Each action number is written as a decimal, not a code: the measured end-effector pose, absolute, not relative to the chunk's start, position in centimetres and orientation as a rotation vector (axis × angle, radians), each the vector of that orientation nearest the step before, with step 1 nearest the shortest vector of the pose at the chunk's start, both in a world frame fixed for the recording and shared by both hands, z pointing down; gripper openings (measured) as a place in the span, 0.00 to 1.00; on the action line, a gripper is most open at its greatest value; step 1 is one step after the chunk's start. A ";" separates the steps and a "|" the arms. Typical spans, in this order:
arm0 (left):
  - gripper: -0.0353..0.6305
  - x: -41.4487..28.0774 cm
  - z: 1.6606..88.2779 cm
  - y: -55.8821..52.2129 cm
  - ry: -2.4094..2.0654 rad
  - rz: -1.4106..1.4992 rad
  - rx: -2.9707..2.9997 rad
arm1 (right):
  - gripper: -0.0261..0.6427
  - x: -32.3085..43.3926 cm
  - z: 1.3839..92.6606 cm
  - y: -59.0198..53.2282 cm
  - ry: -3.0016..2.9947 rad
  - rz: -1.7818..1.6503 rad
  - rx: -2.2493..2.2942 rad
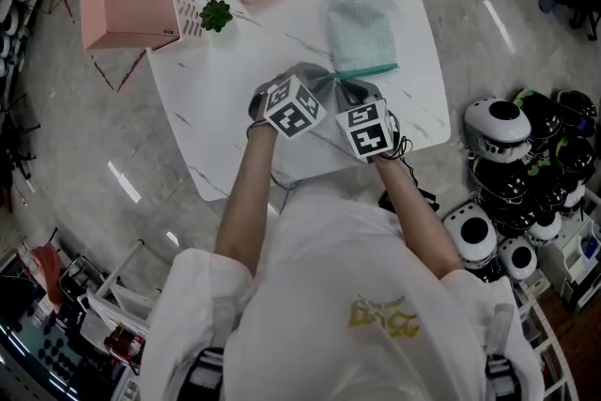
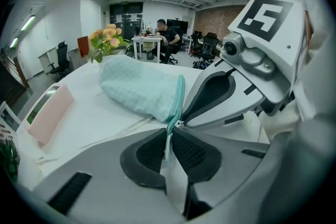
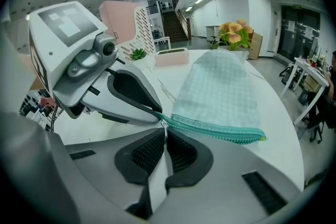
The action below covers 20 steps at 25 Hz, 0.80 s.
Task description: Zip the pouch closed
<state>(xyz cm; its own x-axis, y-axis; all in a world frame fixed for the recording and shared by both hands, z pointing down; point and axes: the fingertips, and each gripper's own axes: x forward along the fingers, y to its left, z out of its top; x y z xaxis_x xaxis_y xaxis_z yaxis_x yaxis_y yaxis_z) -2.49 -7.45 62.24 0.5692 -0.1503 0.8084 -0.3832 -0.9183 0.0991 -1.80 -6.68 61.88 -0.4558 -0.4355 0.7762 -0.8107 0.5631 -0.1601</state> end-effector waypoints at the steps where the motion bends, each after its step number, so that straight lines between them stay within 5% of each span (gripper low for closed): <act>1: 0.13 -2.5 62.2 -7.4 -0.439 1.275 2.545 | 0.08 -1.8 61.9 -6.7 -2.095 0.669 0.991; 20: 0.11 -2.6 62.2 -6.9 -0.436 1.241 2.471 | 0.06 -2.1 61.7 -6.6 -2.087 0.590 0.939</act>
